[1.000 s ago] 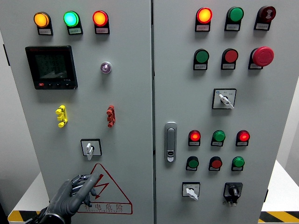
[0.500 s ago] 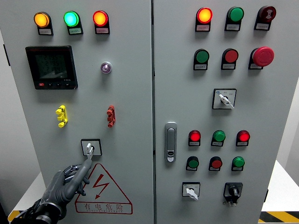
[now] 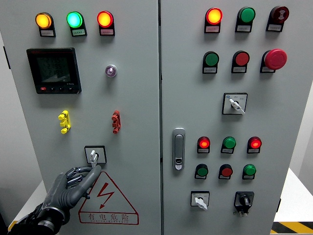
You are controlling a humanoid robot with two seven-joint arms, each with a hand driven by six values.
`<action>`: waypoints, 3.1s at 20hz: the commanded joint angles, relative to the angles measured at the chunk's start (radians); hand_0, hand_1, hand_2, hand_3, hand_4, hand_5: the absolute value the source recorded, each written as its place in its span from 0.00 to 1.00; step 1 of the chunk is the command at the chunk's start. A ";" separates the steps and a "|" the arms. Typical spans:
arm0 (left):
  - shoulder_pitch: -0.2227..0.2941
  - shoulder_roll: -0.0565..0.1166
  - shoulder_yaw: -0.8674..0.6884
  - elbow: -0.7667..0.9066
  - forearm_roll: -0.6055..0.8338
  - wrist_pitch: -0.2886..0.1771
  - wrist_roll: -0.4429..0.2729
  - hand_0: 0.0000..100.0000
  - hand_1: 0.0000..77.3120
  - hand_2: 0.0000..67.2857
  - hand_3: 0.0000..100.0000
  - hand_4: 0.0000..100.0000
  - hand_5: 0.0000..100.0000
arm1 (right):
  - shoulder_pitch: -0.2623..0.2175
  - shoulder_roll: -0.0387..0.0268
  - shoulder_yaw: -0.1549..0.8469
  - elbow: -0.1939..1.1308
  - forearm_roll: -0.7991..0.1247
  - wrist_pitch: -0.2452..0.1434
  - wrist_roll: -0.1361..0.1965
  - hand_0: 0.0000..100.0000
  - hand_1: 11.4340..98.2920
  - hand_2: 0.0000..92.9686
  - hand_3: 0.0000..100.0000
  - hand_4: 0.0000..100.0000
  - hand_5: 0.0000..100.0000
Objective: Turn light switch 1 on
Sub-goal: 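Grip the rotary switch knob with the left hand fingers, then twist the rotary switch knob with the left hand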
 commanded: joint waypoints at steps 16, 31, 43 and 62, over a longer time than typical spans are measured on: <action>-0.051 -0.009 0.013 -0.005 0.017 0.082 0.055 0.00 0.76 0.66 0.86 1.00 0.76 | 0.000 -0.0011 0.000 0.000 0.000 -0.001 0.000 0.00 0.10 0.00 0.20 0.19 0.10; -0.085 -0.011 0.019 -0.005 0.063 0.100 0.129 0.00 0.74 0.69 0.88 1.00 0.78 | 0.000 0.0004 0.000 0.000 0.000 0.001 0.000 0.00 0.10 0.00 0.20 0.19 0.10; -0.102 -0.011 0.019 -0.004 0.063 0.100 0.163 0.00 0.71 0.71 0.88 1.00 0.78 | 0.000 -0.0011 0.000 0.000 0.000 -0.001 0.000 0.00 0.10 0.00 0.20 0.19 0.10; -0.116 -0.008 0.020 0.002 0.065 0.100 0.178 0.00 0.66 0.73 0.89 1.00 0.78 | 0.000 0.0004 0.000 0.000 0.000 0.001 0.000 0.00 0.10 0.00 0.20 0.19 0.10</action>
